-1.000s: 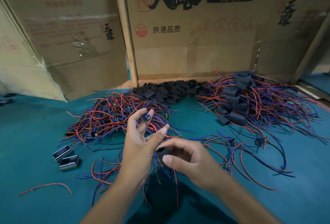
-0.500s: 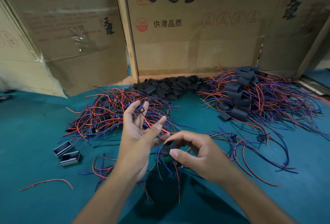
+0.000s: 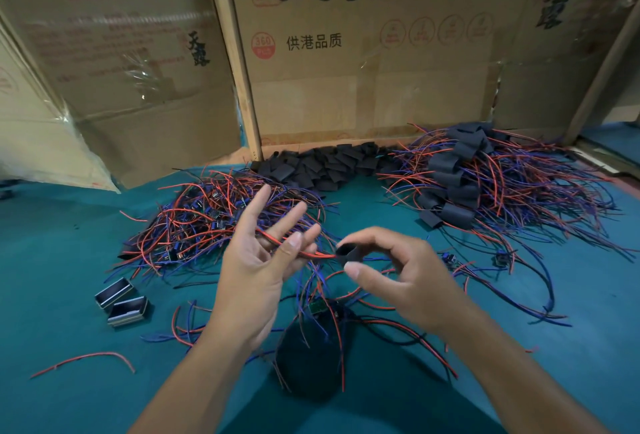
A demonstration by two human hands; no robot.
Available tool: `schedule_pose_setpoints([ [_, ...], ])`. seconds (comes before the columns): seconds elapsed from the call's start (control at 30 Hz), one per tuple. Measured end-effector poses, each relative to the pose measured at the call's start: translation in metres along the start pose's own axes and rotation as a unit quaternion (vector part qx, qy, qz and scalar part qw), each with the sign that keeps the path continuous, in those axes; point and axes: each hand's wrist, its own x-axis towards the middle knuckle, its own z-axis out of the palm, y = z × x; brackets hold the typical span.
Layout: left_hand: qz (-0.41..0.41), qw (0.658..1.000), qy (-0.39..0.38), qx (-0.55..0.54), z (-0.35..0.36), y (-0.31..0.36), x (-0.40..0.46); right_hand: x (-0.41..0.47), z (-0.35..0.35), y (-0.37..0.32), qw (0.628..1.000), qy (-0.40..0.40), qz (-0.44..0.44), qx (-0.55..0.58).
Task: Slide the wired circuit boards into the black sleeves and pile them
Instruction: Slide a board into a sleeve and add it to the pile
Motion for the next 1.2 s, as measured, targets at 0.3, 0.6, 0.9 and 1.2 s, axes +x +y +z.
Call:
schedule_pose_setpoints([
  [0.3, 0.036, 0.999, 0.021, 0.001, -0.004, 0.006, 0.004, 0.001, -0.010, 0.014, 0.978, 0.035, -0.034, -0.205],
  [0.6, 0.027, 0.999, 0.008, 0.017, 0.000, -0.001, 0.001, 0.000, 0.000, 0.009, 0.956, 0.013, -0.101, -0.275],
  [0.9, 0.047, 0.995, -0.003, 0.083, 0.017, -0.016, -0.009, -0.002, 0.020, -0.001, 0.946, 0.034, -0.116, -0.299],
  [1.2, 0.030, 0.954, -0.111, 0.278, 0.023, -0.019, -0.020, -0.006, 0.036, -0.004, 0.983, 0.036, -0.047, -0.172],
])
